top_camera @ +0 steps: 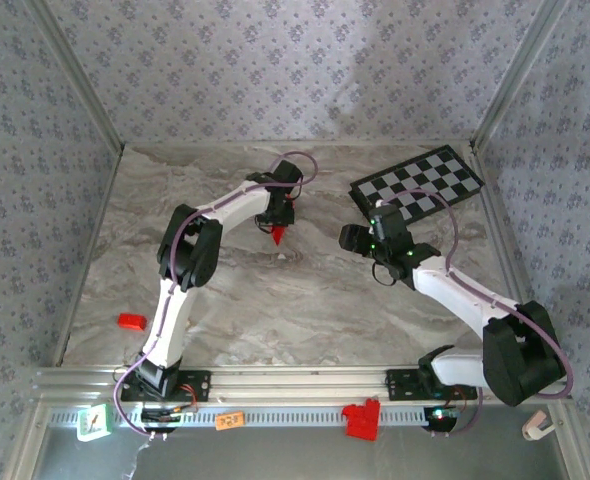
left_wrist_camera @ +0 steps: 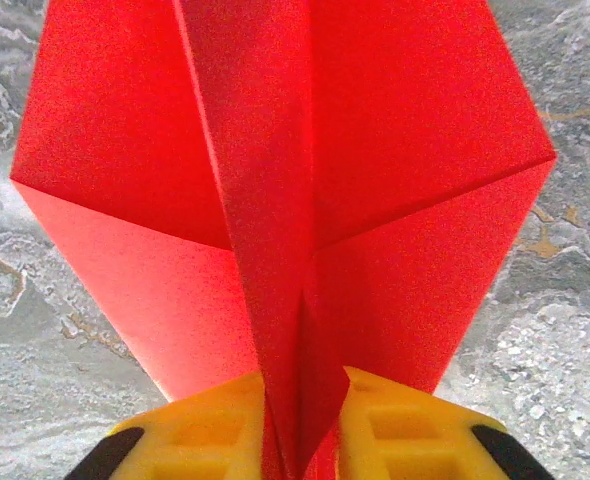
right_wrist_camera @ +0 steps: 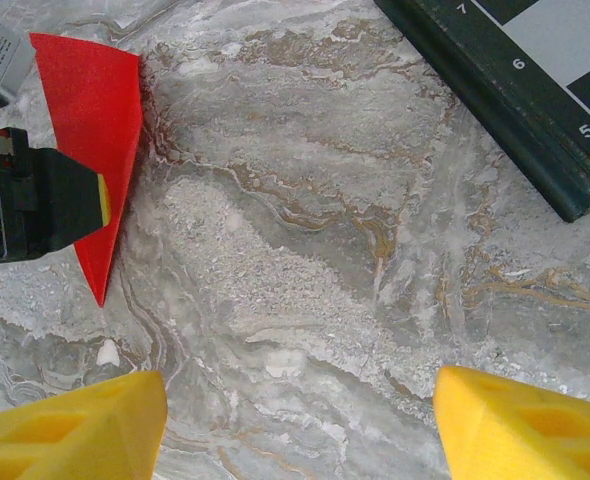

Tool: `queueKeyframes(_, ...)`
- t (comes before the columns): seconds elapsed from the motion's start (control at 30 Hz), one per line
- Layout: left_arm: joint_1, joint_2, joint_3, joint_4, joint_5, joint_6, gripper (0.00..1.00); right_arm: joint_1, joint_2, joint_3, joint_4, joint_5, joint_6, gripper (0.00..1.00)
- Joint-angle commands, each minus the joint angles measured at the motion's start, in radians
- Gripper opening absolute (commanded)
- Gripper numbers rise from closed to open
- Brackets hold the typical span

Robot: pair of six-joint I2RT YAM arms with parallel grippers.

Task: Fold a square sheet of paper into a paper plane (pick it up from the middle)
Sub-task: Move the paper plane to the top-center of the table.

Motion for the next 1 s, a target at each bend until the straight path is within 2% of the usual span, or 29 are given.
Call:
queueKeyframes(0.0, 0.002, 0.037, 0.035, -0.033, -0.005, -0.008, 0.23, -0.007, -0.009, -0.011, 0.01, -0.011, 0.014, 0.72)
queueKeyframes(0.63, -0.002, 0.102, 0.046, -0.059, -0.029, 0.009, 0.45, -0.013, -0.006, -0.015, 0.0, -0.011, 0.021, 0.72)
queueKeyframes(0.97, -0.002, 0.109, 0.048, -0.055, -0.021, 0.01, 0.48, -0.014, 0.0, -0.013, 0.002, -0.014, 0.025, 0.72)
